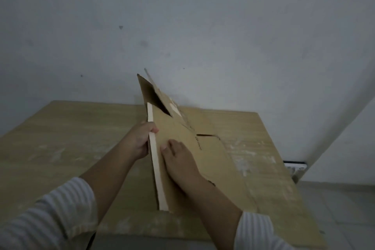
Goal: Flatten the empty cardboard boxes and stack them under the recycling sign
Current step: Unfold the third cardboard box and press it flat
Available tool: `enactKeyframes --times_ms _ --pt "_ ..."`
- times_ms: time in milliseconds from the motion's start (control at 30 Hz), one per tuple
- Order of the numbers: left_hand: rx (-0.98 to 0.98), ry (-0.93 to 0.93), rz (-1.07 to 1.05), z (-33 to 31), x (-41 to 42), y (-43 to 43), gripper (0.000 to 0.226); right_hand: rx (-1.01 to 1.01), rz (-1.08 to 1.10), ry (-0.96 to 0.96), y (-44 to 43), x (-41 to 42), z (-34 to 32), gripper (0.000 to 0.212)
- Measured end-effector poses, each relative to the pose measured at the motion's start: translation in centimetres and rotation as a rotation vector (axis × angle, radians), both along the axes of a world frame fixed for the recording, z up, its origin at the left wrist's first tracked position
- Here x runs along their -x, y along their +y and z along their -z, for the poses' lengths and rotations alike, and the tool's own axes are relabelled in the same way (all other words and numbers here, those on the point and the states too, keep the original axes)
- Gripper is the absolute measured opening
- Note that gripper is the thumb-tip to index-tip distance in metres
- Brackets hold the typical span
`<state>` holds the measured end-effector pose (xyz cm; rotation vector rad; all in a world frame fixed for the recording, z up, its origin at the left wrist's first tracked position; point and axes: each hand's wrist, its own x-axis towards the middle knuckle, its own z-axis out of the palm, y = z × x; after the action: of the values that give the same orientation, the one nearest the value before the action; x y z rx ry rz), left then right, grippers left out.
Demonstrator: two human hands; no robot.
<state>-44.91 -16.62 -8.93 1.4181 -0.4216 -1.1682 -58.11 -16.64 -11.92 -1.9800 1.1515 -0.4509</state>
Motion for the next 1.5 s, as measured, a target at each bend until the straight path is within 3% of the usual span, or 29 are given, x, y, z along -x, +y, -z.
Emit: enactKeyframes --times_ms 100,267,533,633,700,900,1167,1300,1500 --pt "-0.01 -0.077 0.031 2.6 -3.1 1.0 0.032 -0.1 -0.001 -0.029 1.3 -3.2 3.1 0.049" --pt "-0.095 -0.221 0.084 5.3 -7.7 0.1 0.041 -0.092 -0.024 0.037 0.8 -7.0 6.3 0.048" --pt "-0.512 -0.824 0.064 11.0 -12.0 -2.5 0.064 -0.176 -0.136 0.274 -3.5 -8.6 11.2 0.055" --pt "-0.763 -0.965 0.122 12.8 -11.5 -4.0 0.072 -0.16 -0.112 0.327 -6.4 -8.5 13.0 0.057" --pt "-0.827 -1.033 0.177 14.0 -10.8 -5.8 0.074 -0.127 -0.094 0.346 -8.8 -8.7 14.1 0.058" --pt "-0.586 -1.211 0.531 17.9 -8.5 -12.6 0.068 0.185 -0.101 0.519 -17.1 -8.9 15.4 0.056" --pt "-0.51 -1.456 0.475 22.3 -8.8 -15.2 0.075 0.319 -0.066 0.628 -23.6 -7.5 19.1 0.076" --pt "-0.496 -1.488 0.419 23.1 -8.9 -15.4 0.069 0.39 -0.037 0.624 -23.7 -7.8 19.8 0.068" --pt "-0.515 -1.437 0.447 22.4 -8.9 -15.5 0.082 0.39 -0.057 0.648 -23.9 -7.9 19.8 0.069"
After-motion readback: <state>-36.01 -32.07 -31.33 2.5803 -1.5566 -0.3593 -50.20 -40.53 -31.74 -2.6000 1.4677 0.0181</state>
